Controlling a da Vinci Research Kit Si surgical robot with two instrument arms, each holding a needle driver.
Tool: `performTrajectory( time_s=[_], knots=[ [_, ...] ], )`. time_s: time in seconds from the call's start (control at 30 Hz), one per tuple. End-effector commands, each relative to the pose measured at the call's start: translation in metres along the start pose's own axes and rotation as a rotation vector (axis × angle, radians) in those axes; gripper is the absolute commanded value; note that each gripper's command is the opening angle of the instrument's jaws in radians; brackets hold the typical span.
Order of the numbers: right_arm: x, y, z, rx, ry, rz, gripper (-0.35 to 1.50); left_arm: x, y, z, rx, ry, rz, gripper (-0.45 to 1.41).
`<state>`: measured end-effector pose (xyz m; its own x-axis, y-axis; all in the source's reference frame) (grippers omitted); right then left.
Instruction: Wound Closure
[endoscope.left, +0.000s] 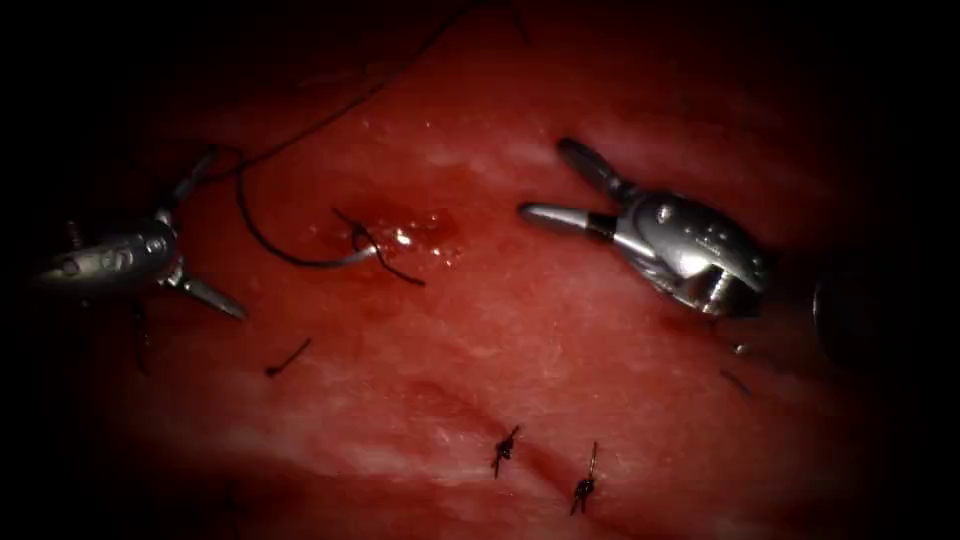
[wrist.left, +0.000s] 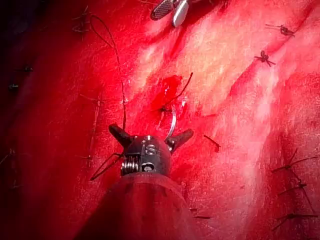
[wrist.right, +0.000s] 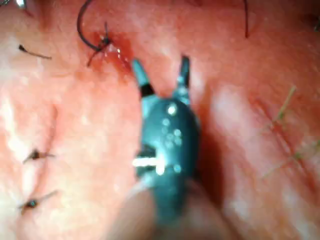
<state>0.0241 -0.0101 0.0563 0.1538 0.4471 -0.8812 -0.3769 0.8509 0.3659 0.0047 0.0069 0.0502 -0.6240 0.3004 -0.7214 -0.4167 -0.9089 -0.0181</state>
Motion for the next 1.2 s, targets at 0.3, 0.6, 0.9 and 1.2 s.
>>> performTrajectory(
  time_s=[0.3, 0.6, 0.9, 1.2],
  knots=[
    [0.0013, -0.0038, 0.0040, 0.096, 0.023, -0.012, 1.31, 0.0012, -0.0033, 0.0021, 0.071, 0.009, -0.024, 1.40],
    [0.0014, -0.0040, 0.0043, 0.133, 0.040, -0.014, 1.18, 0.0057, -0.0093, -0.0005, 0.424, 0.338, 0.352, 1.40],
    [0.0015, -0.0040, 0.0043, 0.134, 0.040, -0.014, 1.18, 0.0071, -0.0029, -0.0032, 0.464, 0.216, 0.435, 1.23],
    [0.0022, -0.0050, 0.0045, 0.138, 0.042, -0.012, 1.19, 0.0029, 0.0031, -0.0007, 0.291, 0.127, 0.332, 1.23]
  ],
)
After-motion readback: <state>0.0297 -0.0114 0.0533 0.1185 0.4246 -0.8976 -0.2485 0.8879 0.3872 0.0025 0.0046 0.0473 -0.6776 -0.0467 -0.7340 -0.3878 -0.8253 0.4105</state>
